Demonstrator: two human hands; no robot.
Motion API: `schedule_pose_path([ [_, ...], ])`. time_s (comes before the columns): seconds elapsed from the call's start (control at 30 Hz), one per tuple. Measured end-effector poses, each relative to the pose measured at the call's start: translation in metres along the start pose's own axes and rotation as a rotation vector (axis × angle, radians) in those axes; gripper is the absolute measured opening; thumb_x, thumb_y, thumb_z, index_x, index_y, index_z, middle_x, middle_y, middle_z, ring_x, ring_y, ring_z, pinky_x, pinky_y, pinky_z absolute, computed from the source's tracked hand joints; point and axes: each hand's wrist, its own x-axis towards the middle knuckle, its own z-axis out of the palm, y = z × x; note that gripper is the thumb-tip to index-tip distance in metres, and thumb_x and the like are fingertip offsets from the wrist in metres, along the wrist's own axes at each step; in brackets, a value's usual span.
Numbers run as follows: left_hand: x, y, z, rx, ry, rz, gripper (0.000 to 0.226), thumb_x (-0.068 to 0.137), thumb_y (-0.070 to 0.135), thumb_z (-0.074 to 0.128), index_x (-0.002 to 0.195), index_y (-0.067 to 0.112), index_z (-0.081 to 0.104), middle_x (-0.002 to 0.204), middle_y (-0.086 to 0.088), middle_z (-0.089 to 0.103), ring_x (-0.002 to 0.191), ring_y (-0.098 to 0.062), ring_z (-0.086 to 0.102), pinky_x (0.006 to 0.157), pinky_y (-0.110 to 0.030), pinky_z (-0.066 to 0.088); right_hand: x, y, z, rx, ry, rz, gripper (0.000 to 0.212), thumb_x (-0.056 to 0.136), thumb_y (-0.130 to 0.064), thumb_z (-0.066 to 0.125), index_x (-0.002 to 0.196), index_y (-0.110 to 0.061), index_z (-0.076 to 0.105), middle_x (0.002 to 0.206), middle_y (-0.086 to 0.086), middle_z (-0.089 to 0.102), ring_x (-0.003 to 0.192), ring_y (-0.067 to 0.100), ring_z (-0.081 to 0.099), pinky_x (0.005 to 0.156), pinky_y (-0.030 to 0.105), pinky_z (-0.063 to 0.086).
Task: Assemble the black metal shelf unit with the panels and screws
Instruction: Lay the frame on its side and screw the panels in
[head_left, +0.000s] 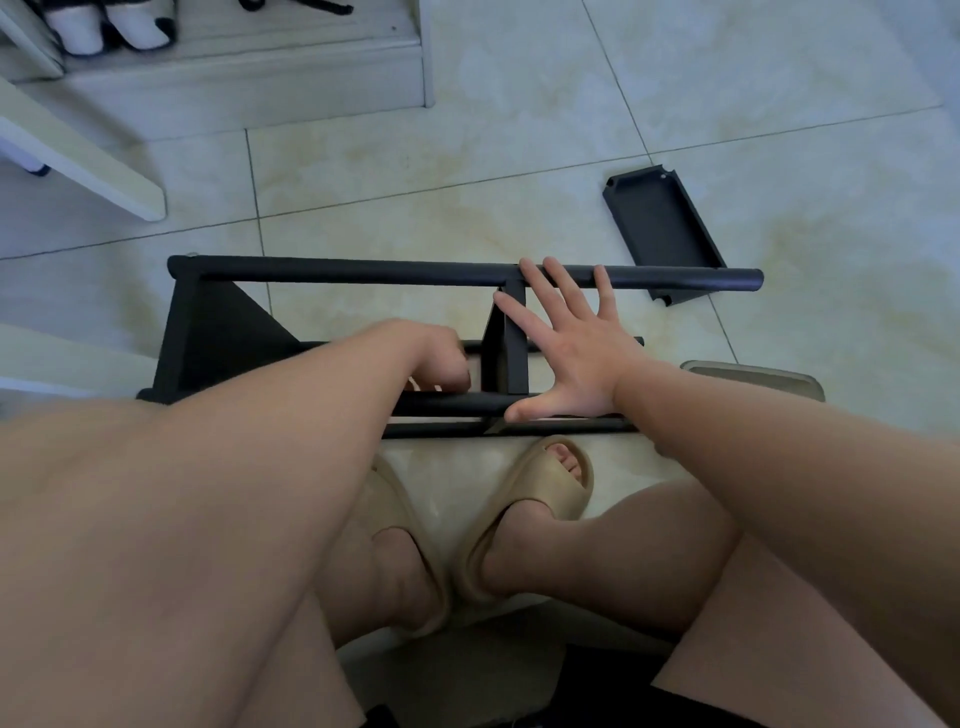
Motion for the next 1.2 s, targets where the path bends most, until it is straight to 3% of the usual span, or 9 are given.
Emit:
schedule_pose_path([
  [0.07, -0.014, 0.001, -0.023, 0.19, 0.03, -0.028, 0.024, 0.091, 0.021, 0.06, 0.111, 0.013, 0.07, 0.106, -0.001, 0.072, 0.097, -0.02, 0.071, 0.087, -0.036, 0.058, 0.004, 0.004, -0.008, 0.018, -0.06, 0.002, 0.128, 0.055, -0.106, 0.021, 0.157, -0.038, -0.019, 0.165, 0.004, -0.029, 0.152, 0.028, -0.026, 0.116, 0.067, -0.014],
  [0.13, -0.026, 0.004, -0.05, 0.128, 0.113, 0.022, 0.02, 0.091, 0.017, 0.061, 0.108, 0.013, 0.07, 0.105, -0.002, 0.073, 0.096, -0.02, 0.071, 0.085, -0.036, 0.058, 0.007, 0.013, -0.021, 0.062, -0.123, -0.003, 0.128, 0.056, -0.105, 0.026, 0.156, -0.04, -0.018, 0.166, 0.0, -0.025, 0.154, 0.024, -0.021, 0.119, 0.065, -0.009],
  [0.23, -0.042, 0.01, -0.087, 0.161, 0.369, 0.139, 0.013, 0.091, 0.015, 0.06, 0.1, 0.019, 0.068, 0.104, -0.002, 0.066, 0.096, -0.022, 0.063, 0.088, -0.039, 0.052, 0.015, 0.026, -0.045, 0.154, -0.144, 0.007, 0.112, 0.078, -0.084, 0.051, 0.158, -0.039, -0.014, 0.17, -0.007, -0.003, 0.156, 0.02, 0.002, 0.121, 0.058, 0.009],
  [0.33, -0.043, 0.007, -0.102, 0.336, 0.546, 0.14, 0.037, 0.093, 0.026, 0.061, 0.129, 0.027, 0.057, 0.13, -0.003, 0.057, 0.125, -0.028, 0.047, 0.106, -0.042, 0.042, 0.032, 0.034, -0.062, 0.156, -0.209, 0.122, 0.085, 0.096, -0.055, 0.056, 0.16, -0.038, 0.004, 0.164, -0.004, 0.025, 0.147, 0.026, 0.029, 0.115, 0.052, 0.026],
  [0.5, -0.022, 0.001, -0.09, 0.268, 0.398, 0.148, 0.048, 0.097, 0.034, 0.059, 0.143, 0.023, 0.048, 0.145, -0.003, 0.05, 0.131, -0.026, 0.048, 0.109, -0.039, 0.039, 0.052, 0.042, -0.066, 0.327, -0.363, 0.258, 0.043, 0.106, -0.033, 0.047, 0.148, -0.028, 0.042, 0.12, -0.001, 0.058, 0.109, 0.025, 0.052, 0.09, 0.035, 0.038],
  [0.67, -0.006, 0.006, -0.084, 0.339, 0.335, 0.177, 0.033, 0.098, 0.038, 0.057, 0.124, 0.018, 0.059, 0.113, 0.0, 0.059, 0.099, -0.024, 0.055, 0.08, -0.032, 0.04, 0.07, 0.049, -0.066, 0.356, -0.364, 0.287, 0.025, 0.103, -0.031, 0.054, 0.124, -0.019, 0.059, 0.09, -0.009, 0.051, 0.09, 0.021, 0.051, 0.077, 0.033, 0.037],
  [0.77, -0.001, 0.0, -0.089, 0.311, 0.42, 0.169, 0.024, 0.099, 0.03, 0.056, 0.119, 0.017, 0.059, 0.107, -0.002, 0.059, 0.094, -0.024, 0.052, 0.076, -0.031, 0.037, 0.08, 0.048, -0.071, 0.371, -0.263, 0.307, 0.021, 0.102, -0.033, 0.055, 0.12, -0.023, 0.061, 0.091, -0.008, 0.054, 0.09, 0.02, 0.053, 0.079, 0.033, 0.035],
  [1.03, -0.019, -0.043, -0.125, 0.075, 0.754, 0.139, 0.019, 0.092, 0.034, 0.065, 0.11, 0.031, 0.057, 0.1, 0.007, 0.054, 0.094, -0.021, 0.051, 0.086, -0.036, 0.043, 0.113, 0.02, -0.095, 0.208, 0.295, 0.233, 0.025, 0.102, -0.037, 0.052, 0.125, -0.032, 0.06, 0.114, -0.006, 0.061, 0.111, 0.024, 0.053, 0.098, 0.04, 0.027],
  [1.2, -0.023, -0.056, -0.118, 0.133, 0.756, 0.062, 0.014, 0.09, 0.032, 0.066, 0.1, 0.032, 0.055, 0.099, 0.007, 0.059, 0.094, -0.021, 0.054, 0.081, -0.035, 0.042, 0.115, 0.001, -0.092, 0.227, 0.25, 0.199, 0.023, 0.098, -0.036, 0.061, 0.119, -0.026, 0.061, 0.113, -0.005, 0.061, 0.11, 0.024, 0.052, 0.087, 0.039, 0.033],
])
